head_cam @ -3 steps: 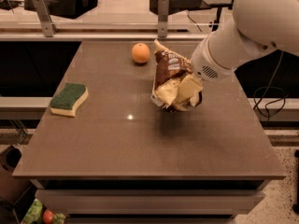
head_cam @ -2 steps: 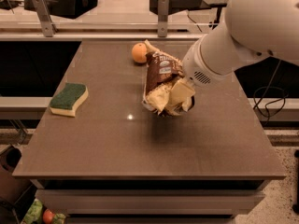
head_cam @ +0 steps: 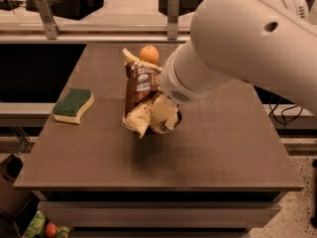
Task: Move brown chip bag near sponge
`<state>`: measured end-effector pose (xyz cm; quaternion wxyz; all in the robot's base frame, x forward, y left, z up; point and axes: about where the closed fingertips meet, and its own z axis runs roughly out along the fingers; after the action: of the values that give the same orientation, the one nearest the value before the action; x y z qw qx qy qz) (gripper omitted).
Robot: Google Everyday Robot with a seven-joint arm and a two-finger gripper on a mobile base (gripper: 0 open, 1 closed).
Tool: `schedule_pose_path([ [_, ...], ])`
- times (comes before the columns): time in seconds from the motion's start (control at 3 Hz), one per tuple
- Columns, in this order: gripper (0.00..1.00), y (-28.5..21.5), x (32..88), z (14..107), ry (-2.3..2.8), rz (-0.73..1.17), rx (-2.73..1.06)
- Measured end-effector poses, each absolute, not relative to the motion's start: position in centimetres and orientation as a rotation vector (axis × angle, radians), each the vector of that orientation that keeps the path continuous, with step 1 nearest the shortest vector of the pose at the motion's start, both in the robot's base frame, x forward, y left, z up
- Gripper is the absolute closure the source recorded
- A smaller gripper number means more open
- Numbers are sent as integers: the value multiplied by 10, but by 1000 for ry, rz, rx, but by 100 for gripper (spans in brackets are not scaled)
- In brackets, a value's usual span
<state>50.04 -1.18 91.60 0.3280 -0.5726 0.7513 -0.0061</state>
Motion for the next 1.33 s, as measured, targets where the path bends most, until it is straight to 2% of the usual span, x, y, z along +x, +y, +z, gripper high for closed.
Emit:
schedule_pose_path([
  [0.33,100,11,500,910,1971,-106,-1541],
  [0.67,82,8,502,913,1972,-123,-1529],
  [1.33,35,9,500,916,1965,-127,-1530],
])
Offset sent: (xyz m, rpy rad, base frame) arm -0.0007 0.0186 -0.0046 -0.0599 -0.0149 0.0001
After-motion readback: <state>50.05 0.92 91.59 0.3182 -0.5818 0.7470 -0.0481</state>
